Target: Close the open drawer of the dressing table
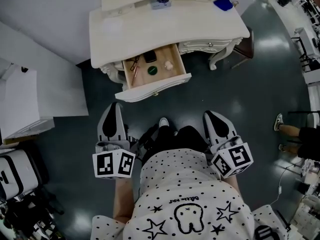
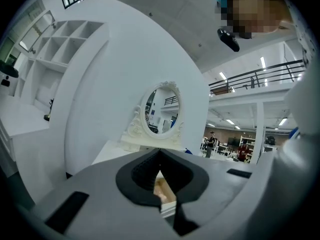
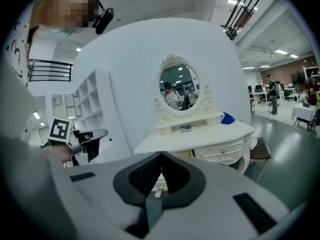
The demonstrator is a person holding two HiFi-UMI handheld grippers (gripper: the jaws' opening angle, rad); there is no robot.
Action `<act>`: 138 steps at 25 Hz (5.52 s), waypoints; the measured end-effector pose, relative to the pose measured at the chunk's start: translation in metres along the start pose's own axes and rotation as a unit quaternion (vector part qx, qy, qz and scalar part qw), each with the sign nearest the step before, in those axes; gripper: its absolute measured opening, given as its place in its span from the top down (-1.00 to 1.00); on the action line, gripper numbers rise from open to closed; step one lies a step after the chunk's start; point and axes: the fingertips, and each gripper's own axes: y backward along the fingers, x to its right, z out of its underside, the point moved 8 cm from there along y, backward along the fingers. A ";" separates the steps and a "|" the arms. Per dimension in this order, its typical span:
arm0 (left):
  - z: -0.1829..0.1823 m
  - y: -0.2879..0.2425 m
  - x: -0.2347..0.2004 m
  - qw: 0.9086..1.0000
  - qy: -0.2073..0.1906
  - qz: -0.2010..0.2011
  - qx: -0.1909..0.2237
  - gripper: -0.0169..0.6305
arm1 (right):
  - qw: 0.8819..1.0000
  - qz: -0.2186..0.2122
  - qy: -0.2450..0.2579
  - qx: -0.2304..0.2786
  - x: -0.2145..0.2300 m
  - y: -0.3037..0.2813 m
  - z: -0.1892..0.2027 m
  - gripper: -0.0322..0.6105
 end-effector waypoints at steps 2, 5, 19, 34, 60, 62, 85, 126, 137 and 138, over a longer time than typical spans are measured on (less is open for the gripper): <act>-0.001 -0.006 -0.001 1.000 0.002 0.001 -0.003 0.91 | 1.000 0.006 -0.008 -0.003 0.004 -0.004 0.001 0.87; -0.001 -0.012 0.000 1.000 0.003 -0.002 -0.008 0.91 | 1.000 0.009 -0.014 -0.007 0.009 -0.010 0.001 0.87; 0.007 -0.070 0.021 0.996 0.005 -0.086 -0.016 0.91 | 0.998 -0.048 -0.012 -0.036 0.090 -0.070 -0.033 0.87; 0.029 -0.124 0.070 0.980 0.003 -0.200 -0.013 0.91 | 0.990 -0.125 0.027 -0.052 0.223 -0.113 -0.090 0.87; 0.261 -0.151 0.021 0.900 0.074 -0.183 -0.388 0.43 | 0.993 -0.088 0.023 -0.069 0.273 -0.111 -0.093 0.87; 0.277 -0.154 0.016 0.894 0.081 -0.179 -0.403 0.42 | 0.994 -0.085 0.029 -0.070 0.273 -0.112 -0.094 0.87; 0.318 -0.183 0.002 0.880 0.119 -0.168 -0.428 0.46 | 0.993 -0.075 0.033 -0.087 0.261 -0.136 -0.100 0.87; 0.291 -0.297 -0.053 0.882 0.120 -0.119 -0.441 0.47 | 0.997 0.007 0.005 -0.077 0.231 -0.184 -0.128 0.87; 0.283 -0.328 -0.066 0.879 0.124 -0.114 -0.447 0.47 | 0.997 0.035 -0.005 -0.063 0.223 -0.195 -0.134 0.87; 0.283 -0.330 -0.067 0.878 0.124 -0.114 -0.447 0.47 | 0.997 0.038 -0.006 -0.062 0.222 -0.196 -0.134 0.87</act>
